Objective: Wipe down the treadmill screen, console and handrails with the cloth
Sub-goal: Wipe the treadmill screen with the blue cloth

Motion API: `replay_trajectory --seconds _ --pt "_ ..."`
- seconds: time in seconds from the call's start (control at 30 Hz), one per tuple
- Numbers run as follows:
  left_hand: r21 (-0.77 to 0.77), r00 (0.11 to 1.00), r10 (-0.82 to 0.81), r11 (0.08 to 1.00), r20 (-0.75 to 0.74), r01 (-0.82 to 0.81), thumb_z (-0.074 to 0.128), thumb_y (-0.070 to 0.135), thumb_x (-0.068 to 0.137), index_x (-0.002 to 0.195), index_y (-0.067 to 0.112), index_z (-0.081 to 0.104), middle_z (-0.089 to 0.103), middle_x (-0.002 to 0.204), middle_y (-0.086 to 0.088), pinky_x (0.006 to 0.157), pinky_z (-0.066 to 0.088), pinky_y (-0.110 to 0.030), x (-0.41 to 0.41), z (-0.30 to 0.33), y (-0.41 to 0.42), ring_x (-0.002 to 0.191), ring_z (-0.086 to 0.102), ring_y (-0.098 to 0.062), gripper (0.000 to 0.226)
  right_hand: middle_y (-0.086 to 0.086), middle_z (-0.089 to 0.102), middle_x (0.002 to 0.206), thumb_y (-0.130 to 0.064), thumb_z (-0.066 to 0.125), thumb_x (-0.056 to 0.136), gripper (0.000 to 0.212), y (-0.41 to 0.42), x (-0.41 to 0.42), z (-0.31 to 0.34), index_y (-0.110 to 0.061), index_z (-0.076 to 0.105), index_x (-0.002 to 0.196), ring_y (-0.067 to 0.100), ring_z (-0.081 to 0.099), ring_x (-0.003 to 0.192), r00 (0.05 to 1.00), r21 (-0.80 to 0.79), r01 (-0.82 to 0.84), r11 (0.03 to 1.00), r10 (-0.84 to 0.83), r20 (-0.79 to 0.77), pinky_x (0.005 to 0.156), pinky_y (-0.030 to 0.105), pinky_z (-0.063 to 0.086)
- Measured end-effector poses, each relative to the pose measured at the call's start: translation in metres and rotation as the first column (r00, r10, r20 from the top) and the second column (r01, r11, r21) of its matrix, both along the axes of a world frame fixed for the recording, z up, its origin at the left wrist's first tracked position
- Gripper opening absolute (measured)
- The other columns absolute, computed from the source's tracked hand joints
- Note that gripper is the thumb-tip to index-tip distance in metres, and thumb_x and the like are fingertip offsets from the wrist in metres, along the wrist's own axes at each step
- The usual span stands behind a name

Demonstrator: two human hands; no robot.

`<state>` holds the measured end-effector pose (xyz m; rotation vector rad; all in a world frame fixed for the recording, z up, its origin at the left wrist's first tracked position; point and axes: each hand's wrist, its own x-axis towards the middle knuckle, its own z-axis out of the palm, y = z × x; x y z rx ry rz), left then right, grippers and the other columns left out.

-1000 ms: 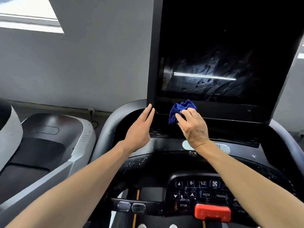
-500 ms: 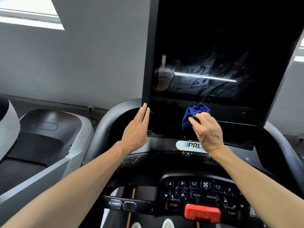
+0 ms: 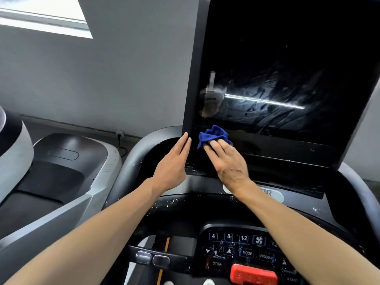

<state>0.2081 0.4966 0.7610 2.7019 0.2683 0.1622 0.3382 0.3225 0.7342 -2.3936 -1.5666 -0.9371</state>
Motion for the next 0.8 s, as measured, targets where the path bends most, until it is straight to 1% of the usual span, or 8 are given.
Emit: replay_trajectory --seconds 0.1,0.17,0.27,0.4,0.5,0.63,0.73,0.8 --pt "-0.029 1.0 0.002 1.0 0.009 -0.001 0.045 -0.01 0.08 0.162 0.015 0.013 -0.007 0.17 0.013 0.091 0.039 -0.016 0.0 0.003 0.004 0.149 0.028 -0.011 0.091 0.014 0.061 0.128 -0.004 0.049 0.1 0.033 -0.025 0.007 0.001 -0.006 0.062 0.13 0.034 0.056 0.114 0.998 0.009 0.052 0.999 -0.052 0.02 0.096 0.04 0.046" --pt "-0.036 1.0 0.004 0.999 0.021 -0.003 0.044 -0.01 0.081 0.162 0.015 0.015 -0.006 0.169 0.013 0.088 0.038 -0.017 0.001 0.002 0.005 0.147 0.031 -0.013 0.09 0.015 0.062 0.125 -0.004 0.051 0.098 0.033 -0.014 0.008 0.004 -0.005 0.063 0.128 0.034 0.055 0.113 0.998 0.009 0.057 0.998 -0.057 0.028 0.091 0.04 0.048" --pt "-0.043 0.999 0.023 0.999 0.035 -0.022 0.046 -0.009 0.081 0.162 0.015 0.017 -0.002 0.17 0.01 0.098 0.044 -0.024 0.003 -0.001 0.001 0.149 0.028 -0.014 0.089 0.013 0.061 0.123 -0.009 0.057 0.097 0.031 0.028 -0.003 0.008 -0.007 0.063 0.128 0.032 0.056 0.112 1.0 0.012 0.026 1.0 -0.026 0.015 0.088 0.038 0.047" --pt "-0.012 0.997 0.036 0.999 0.075 -0.035 0.047 -0.011 0.08 0.159 0.007 0.024 0.012 0.17 -0.002 0.121 0.029 -0.031 0.007 -0.004 0.001 0.153 0.02 -0.019 0.085 0.011 0.06 0.125 -0.015 0.061 0.096 0.035 0.028 -0.002 0.008 -0.009 0.061 0.131 0.03 0.056 0.113 0.999 0.004 0.033 0.999 -0.033 0.01 0.088 0.036 0.046" --pt "-0.015 0.995 0.054 0.999 0.084 -0.053 0.046 -0.012 0.08 0.159 0.006 0.026 0.017 0.168 -0.003 0.121 0.025 -0.027 0.009 -0.004 0.005 0.153 0.022 -0.02 0.084 0.012 0.057 0.129 -0.022 0.061 0.096 0.04 0.003 0.001 0.002 -0.01 0.058 0.135 0.03 0.054 0.117 0.991 -0.005 0.13 0.991 -0.13 0.013 0.093 0.038 0.044" --pt "-0.084 0.992 0.091 0.993 0.086 -0.083 0.045 -0.014 0.078 0.16 0.009 0.023 0.018 0.168 0.0 0.119 0.033 -0.032 0.011 -0.001 0.002 0.151 0.026 -0.019 0.088 0.013 0.053 0.132 -0.032 0.055 0.1 0.047 0.041 0.004 0.014 -0.011 0.052 0.141 0.03 0.051 0.119 0.988 -0.008 0.15 0.989 -0.15 -0.022 0.098 0.038 0.044" --pt "-0.141 0.988 0.13 0.983 0.088 -0.117 0.045 -0.013 0.077 0.16 0.011 0.023 0.017 0.167 0.003 0.11 0.043 -0.034 0.015 0.005 0.004 0.145 0.036 -0.021 0.088 0.012 0.053 0.131 -0.033 0.052 0.1 0.045 0.061 0.012 0.029 -0.012 0.054 0.14 0.028 0.05 0.118 0.978 0.068 0.199 0.978 -0.195 -0.068 0.096 0.038 0.045" --pt "-0.133 0.989 0.113 0.986 0.1 -0.099 0.043 -0.014 0.078 0.159 0.009 0.025 0.018 0.167 0.001 0.112 0.041 -0.035 0.017 0.007 0.009 0.145 0.036 -0.022 0.087 0.013 0.056 0.13 -0.029 0.054 0.1 0.041 0.049 0.008 0.022 -0.011 0.057 0.137 0.029 0.051 0.118 0.968 0.134 0.246 0.96 -0.236 -0.081 0.096 0.039 0.046"
